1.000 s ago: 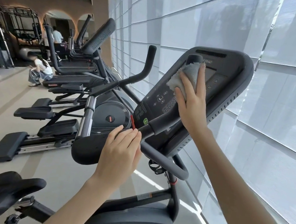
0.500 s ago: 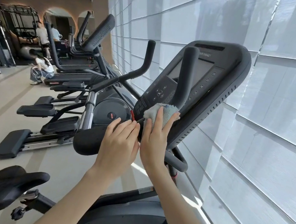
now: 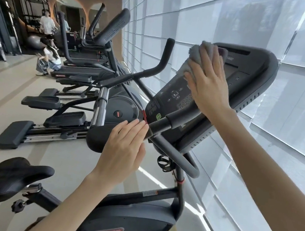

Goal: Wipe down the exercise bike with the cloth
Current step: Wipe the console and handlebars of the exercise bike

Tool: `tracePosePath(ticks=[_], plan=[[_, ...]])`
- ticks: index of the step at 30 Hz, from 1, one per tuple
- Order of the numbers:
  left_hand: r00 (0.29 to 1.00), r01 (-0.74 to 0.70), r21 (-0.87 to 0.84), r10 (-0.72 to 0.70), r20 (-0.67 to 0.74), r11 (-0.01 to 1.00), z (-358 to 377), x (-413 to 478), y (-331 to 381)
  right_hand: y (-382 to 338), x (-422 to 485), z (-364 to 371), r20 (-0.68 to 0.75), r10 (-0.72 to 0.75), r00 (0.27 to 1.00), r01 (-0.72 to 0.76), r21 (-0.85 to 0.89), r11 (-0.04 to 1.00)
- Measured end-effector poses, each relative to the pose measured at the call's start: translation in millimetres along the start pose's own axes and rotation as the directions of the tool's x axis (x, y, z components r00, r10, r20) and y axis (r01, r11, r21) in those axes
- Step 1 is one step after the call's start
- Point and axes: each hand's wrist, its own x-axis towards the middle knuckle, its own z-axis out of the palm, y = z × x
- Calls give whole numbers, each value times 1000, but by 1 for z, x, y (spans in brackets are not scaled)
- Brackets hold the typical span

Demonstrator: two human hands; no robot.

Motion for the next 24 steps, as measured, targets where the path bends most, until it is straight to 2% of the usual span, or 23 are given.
tracePosePath(ticks=[1, 3, 6, 8, 10, 13, 16, 19, 24], plan=[[1000, -8, -2, 8, 2, 1000, 1, 0, -4, 4, 5, 3, 78, -34, 996, 42, -105, 994], [1000, -21, -11, 21, 4, 1000, 4, 1, -13, 5, 5, 10, 267, -14, 964, 66, -186, 980], [999, -40, -45, 41, 8, 998, 7, 4, -29, -7, -13, 18, 371, -14, 928, 114, -249, 962], [998, -61, -89, 63, 20, 994, 8, 4, -40, -21, -26, 21, 324, -14, 946, 112, -288, 951], [996, -84, -141, 88, 24, 986, 9, 2, -53, -36, -35, 21, 269, 37, 962, 30, -242, 970], [990, -137, -218, 142, 11, 966, 10, -1, -74, -59, -44, 22, 322, 194, 927, -132, -204, 970], [984, -175, -302, 179, -14, 937, 13, -6, -92, -85, -50, 24, 328, 227, 917, -178, -175, 968], [980, -196, -365, 198, -33, 910, 16, -14, -111, -118, -61, 29, 257, 239, 937, -196, -182, 964], [979, -196, -438, 203, -31, 877, 21, -27, -145, -162, -71, 28, 125, 443, 888, -432, -109, 895]])
